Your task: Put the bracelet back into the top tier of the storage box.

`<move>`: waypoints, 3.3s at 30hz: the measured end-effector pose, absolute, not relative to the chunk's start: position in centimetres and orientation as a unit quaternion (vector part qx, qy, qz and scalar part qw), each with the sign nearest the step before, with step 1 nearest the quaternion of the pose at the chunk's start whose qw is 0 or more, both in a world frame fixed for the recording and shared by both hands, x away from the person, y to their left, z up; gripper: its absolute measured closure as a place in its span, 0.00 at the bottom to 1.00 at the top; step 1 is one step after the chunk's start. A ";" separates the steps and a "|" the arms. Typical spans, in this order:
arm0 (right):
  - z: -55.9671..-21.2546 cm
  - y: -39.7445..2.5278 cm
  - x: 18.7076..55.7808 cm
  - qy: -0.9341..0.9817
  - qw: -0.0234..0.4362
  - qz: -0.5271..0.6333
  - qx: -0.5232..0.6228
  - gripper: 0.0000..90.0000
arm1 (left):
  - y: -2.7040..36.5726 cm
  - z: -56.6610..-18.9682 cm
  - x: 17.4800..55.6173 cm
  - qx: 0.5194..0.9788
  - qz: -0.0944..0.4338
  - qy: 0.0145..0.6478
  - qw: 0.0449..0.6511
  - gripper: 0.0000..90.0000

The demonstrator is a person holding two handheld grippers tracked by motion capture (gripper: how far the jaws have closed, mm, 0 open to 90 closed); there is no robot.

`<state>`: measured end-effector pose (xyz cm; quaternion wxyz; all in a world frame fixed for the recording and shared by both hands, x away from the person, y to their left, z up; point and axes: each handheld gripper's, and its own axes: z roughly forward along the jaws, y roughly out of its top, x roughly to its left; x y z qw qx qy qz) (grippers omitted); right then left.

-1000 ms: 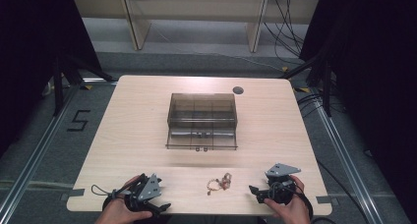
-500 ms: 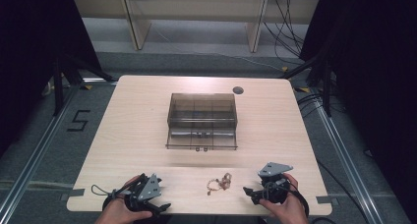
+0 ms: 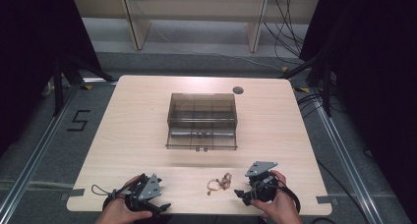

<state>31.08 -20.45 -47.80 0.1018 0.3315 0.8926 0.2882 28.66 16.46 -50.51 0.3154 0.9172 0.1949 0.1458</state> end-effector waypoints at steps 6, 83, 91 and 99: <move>-47.6 -18.7 31.7 0.898 0.097 0.273 0.331 0.25 | 16.5 -50.5 28.7 0.917 0.145 0.194 0.316 0.20; -48.0 -13.1 35.3 0.951 0.043 0.186 0.241 0.90 | 16.5 -50.4 28.7 0.916 0.145 0.194 0.320 0.20; -47.5 -13.2 35.2 0.952 0.046 0.186 0.238 0.90 | 16.5 -50.4 28.7 0.916 0.145 0.193 0.321 0.20; -45.2 -13.6 35.0 0.947 0.064 0.206 0.237 0.90 | 16.5 -50.5 28.8 0.916 0.141 0.195 0.321 0.20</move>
